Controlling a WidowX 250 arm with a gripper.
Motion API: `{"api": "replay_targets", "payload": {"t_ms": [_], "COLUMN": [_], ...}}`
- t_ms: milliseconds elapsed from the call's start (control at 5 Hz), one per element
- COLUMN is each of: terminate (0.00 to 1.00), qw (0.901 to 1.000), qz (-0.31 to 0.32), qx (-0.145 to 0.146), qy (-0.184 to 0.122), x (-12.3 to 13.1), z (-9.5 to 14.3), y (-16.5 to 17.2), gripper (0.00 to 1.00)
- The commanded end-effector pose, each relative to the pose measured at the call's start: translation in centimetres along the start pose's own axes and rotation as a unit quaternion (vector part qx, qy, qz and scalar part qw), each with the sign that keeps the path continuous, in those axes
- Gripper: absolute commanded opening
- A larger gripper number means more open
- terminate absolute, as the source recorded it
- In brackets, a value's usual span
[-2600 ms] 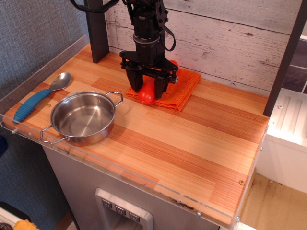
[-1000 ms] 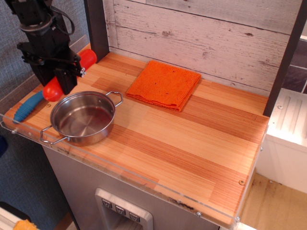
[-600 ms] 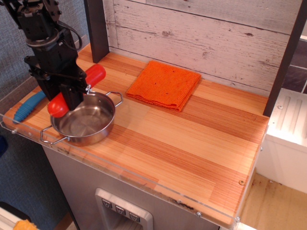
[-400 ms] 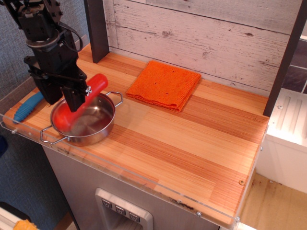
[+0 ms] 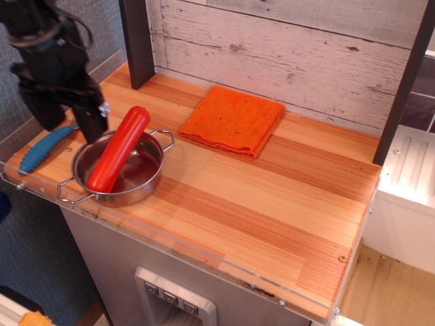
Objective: Put red toy on the vessel
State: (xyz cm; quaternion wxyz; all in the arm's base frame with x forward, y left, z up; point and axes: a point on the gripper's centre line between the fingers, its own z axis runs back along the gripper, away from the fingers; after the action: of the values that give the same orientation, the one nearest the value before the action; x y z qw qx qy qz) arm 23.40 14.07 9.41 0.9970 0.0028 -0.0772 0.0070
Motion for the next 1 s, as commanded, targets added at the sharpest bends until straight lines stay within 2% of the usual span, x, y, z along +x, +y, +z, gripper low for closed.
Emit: {"api": "replay_targets", "payload": {"t_ms": [0,200,400,800], "terminate": [0.00,0.00,0.00,0.00], "qw": [0.9996,0.9968,0.9944,0.9925], "qz": [-0.029,-0.066,-0.072,-0.095], "qx": [0.003,0.027,0.058,0.048], "qy": [-0.002,0.036,0.051,0.059], "x": [-1.0,-1.6,-2.0,-2.1], "z": [5.3,4.5,4.3,5.1], "y": [2.2,2.1,2.3,2.9], "gripper": [1.00,1.00,1.00,1.00]}}
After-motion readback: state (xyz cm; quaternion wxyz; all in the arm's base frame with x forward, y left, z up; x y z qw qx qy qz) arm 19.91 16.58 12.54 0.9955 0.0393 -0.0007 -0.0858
